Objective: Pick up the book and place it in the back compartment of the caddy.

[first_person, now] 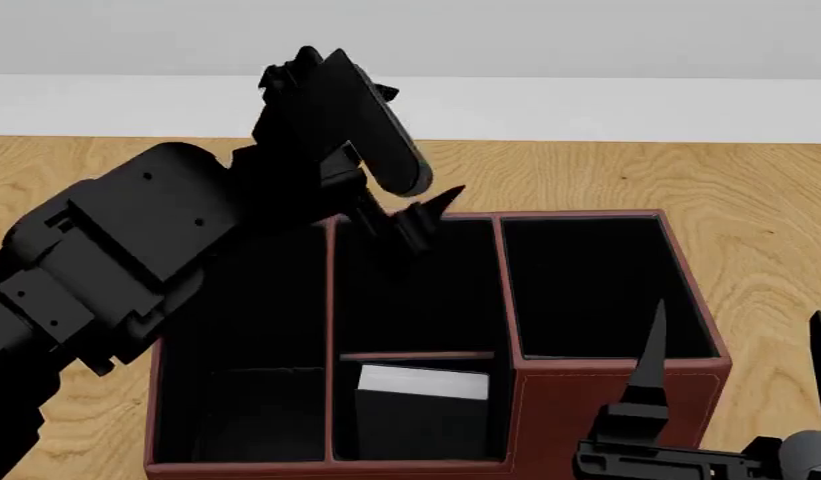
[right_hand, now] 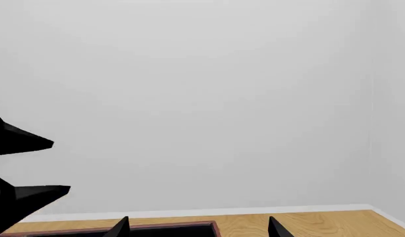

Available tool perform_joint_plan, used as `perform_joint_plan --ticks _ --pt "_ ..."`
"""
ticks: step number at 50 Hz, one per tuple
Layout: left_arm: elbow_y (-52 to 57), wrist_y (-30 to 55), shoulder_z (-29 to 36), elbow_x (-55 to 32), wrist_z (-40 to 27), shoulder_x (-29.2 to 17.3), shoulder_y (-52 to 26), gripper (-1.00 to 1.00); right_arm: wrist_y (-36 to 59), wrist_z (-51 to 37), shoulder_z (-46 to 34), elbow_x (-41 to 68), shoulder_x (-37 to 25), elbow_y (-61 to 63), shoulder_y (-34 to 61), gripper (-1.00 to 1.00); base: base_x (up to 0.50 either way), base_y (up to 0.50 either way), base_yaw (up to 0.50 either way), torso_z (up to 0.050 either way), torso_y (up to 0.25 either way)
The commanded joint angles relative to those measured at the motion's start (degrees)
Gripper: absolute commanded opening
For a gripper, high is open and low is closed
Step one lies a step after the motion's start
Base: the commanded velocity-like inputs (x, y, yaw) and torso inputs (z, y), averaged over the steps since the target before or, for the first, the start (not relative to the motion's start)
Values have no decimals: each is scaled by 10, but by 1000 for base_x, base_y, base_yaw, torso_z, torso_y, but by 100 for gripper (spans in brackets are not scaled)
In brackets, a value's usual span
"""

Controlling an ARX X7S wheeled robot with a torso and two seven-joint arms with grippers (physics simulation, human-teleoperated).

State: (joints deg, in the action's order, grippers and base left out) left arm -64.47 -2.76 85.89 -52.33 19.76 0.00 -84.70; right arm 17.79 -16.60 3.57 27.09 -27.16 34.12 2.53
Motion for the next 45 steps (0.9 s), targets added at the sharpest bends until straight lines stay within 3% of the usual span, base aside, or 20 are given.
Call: perform_joint_plan --ticks 1,12,19,32,45 --pt "-17 -72 -7 -37 -19 0 8 100 -3 0 0 1 0 -1 -1 100 0 0 0 0 0" --pt "-33 -181 -9 -34 -90 0 32 100 4 -5 -2 5 -2 5 4 100 0 0 0 0 0" --pt "-31 -205 -12 -33 -100 -2 43 100 3 -3 -5 5 -1 1 7 100 0 0 0 0 0" --pt "246 -165 10 -18 -238 -128 43 100 13 -10 -5 11 -5 13 11 100 0 0 0 0 0" --pt "405 -141 23 -4 -313 -206 40 100 -2 -3 -7 8 -3 0 7 100 0 0 0 0 0"
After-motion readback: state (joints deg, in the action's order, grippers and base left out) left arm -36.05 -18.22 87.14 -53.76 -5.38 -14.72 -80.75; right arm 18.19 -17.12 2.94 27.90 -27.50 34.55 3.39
